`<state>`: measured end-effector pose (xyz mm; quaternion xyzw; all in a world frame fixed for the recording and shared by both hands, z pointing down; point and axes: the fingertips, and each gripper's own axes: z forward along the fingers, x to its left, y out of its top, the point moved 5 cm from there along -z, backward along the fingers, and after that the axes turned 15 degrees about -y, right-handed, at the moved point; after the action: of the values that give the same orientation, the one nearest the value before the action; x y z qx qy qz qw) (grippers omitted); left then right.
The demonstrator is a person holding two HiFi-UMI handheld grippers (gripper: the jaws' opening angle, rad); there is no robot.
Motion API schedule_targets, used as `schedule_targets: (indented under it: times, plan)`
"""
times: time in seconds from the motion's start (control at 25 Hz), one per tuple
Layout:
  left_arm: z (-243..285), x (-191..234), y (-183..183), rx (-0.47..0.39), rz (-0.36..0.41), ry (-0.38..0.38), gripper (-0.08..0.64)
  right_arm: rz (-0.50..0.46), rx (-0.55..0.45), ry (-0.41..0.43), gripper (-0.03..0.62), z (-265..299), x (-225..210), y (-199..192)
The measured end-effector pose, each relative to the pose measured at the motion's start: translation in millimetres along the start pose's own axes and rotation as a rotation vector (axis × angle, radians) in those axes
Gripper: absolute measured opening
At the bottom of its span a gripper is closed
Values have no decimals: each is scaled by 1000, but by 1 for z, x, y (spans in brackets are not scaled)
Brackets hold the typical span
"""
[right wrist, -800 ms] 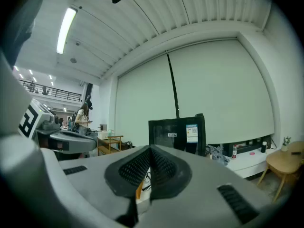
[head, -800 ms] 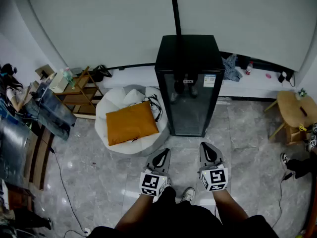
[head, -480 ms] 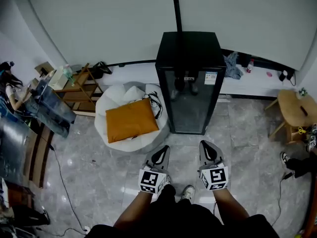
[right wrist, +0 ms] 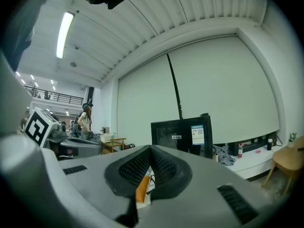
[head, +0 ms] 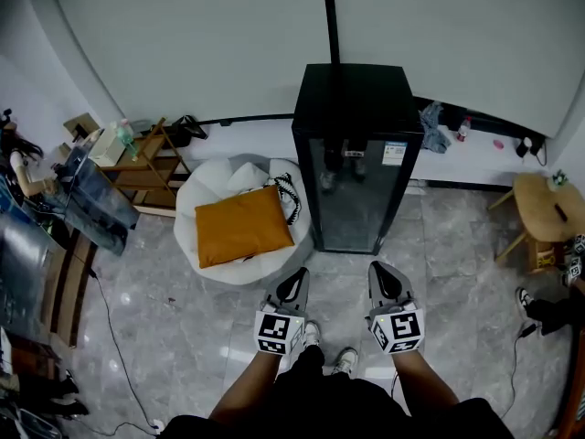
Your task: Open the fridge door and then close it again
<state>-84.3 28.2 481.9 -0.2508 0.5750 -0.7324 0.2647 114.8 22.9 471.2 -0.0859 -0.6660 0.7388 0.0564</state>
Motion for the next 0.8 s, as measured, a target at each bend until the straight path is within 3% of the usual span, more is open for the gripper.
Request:
schedule_targets:
  times: [0.28, 0.8]
  plan:
    - [18, 41, 0, 17, -12, -16, 23, -71, 44, 18, 17, 38, 12, -11]
    - [66, 118, -3, 36, -25, -44, 25, -69, 97, 4, 17, 110, 23, -20]
